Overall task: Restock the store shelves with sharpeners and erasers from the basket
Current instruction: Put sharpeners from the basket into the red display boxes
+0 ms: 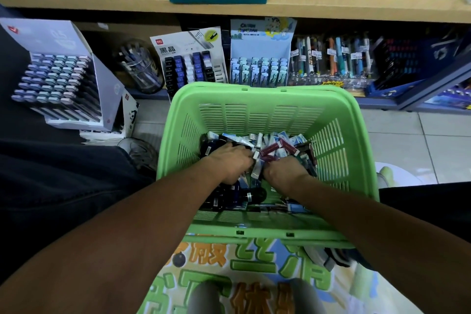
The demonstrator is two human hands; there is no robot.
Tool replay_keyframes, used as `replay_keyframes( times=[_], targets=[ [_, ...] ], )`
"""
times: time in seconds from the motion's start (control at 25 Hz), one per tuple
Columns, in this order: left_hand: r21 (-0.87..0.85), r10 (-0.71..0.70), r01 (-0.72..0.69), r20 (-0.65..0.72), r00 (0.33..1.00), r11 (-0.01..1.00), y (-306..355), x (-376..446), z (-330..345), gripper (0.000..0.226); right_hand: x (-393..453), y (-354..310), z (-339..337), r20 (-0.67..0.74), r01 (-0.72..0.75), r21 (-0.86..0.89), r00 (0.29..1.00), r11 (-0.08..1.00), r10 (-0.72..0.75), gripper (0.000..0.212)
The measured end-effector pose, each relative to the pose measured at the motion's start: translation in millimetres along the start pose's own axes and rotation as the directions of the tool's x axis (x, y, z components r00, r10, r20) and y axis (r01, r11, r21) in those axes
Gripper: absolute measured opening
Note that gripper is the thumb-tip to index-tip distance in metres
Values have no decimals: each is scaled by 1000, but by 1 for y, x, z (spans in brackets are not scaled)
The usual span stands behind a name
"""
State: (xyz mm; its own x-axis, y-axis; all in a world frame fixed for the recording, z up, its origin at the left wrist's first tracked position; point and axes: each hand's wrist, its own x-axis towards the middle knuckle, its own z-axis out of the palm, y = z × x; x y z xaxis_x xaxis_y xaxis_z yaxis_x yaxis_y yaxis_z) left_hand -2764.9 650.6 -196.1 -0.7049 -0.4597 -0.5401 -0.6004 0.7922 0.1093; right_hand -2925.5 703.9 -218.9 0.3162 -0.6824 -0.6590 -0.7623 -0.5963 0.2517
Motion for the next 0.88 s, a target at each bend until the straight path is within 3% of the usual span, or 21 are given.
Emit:
replay_keyframes(
  times=[0.2,0.4,0.52,0.6,0.68,0.76,0.88],
  targets=[
    [-45,-30,28,-55,998,999,-12,-3,3,45,-6,-2,0,-19,34,-65,999,997,-36,43],
    [-211,-114,89,-112,987,973,-20,-5,2,32,15,-6,2,14,-52,3,999,999,52,39],
    [-273,-154,115,-127,980,955,-23,-7,1,26,12,4,-11,70,-1,117,997,993,-7,24],
    [-335,-210,155,-133,969,929,-26,-8,0,25,14,14,-18,97,-11,324,995,946,-22,23],
    [-407,-283,207,-135,950,890,-29,-8,-3,24,22,28,-22,126,-74,609,992,790,-4,32],
    [-449,-350,254,-143,926,857,-34,-7,-10,25,27,38,-32,111,-80,846,993,527,-28,32],
    [-488,-421,289,-184,888,823,-41,-6,-18,32,28,25,-52,50,-42,991,997,128,-53,19]
  ],
)
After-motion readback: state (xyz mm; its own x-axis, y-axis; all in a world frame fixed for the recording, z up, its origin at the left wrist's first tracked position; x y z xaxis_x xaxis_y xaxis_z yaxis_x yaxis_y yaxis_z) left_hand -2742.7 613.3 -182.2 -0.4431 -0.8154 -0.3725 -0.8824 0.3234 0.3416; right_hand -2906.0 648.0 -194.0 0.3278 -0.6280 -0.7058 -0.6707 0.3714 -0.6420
